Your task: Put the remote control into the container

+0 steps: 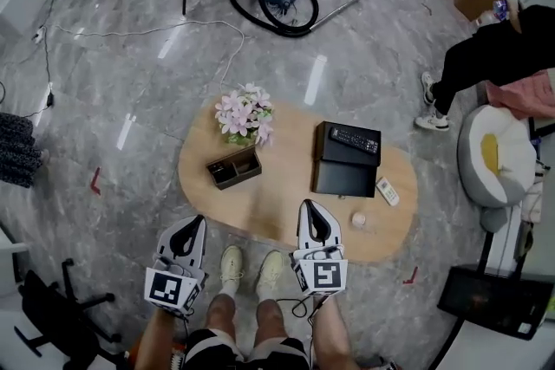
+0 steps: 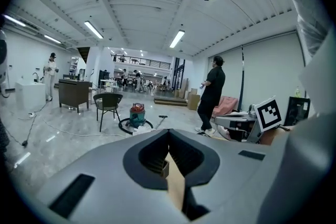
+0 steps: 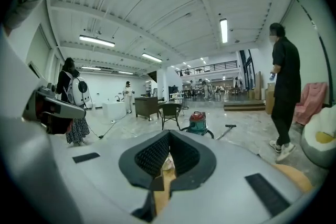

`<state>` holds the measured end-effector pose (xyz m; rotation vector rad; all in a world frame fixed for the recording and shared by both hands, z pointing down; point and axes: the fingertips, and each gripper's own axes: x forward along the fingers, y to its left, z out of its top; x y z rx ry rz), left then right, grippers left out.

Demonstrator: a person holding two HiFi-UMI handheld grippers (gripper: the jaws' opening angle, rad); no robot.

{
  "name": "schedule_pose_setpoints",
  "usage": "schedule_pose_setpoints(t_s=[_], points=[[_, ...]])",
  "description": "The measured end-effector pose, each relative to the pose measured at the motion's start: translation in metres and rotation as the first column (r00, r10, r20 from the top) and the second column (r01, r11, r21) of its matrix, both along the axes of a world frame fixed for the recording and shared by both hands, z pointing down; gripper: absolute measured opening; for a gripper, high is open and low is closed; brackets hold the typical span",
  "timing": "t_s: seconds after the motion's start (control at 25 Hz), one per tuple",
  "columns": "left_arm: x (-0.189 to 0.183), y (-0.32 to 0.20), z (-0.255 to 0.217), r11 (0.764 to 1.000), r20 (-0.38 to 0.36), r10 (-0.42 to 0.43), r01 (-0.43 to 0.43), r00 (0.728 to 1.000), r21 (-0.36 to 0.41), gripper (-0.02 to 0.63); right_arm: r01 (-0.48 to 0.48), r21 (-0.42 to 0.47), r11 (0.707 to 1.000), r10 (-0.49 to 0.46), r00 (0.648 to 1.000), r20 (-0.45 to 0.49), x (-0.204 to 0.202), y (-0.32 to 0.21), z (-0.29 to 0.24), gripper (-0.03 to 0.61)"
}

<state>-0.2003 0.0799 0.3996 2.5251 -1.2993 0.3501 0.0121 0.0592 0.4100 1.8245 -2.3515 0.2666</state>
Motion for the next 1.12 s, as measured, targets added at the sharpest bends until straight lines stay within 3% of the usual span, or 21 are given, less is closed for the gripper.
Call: schedule_pose_setpoints(t_s=[0.76, 1.12], points=[[0.082, 0.021, -0.032, 0.98, -0.026, 0.197, -0.196, 0.98, 0.029, 0.008, -0.177, -0.059, 0.982, 0.178, 0.984, 0.017, 0.071, 0.099, -0.011, 0.009], [0.093, 0.027, -0.033, 0.975, -0.025, 0.221, -0.22, 0.975, 0.037, 0.006, -0.208, -0.05, 0.977, 0.209, 0.978, 0.023, 0.078, 0.111, -0.009, 0.011]])
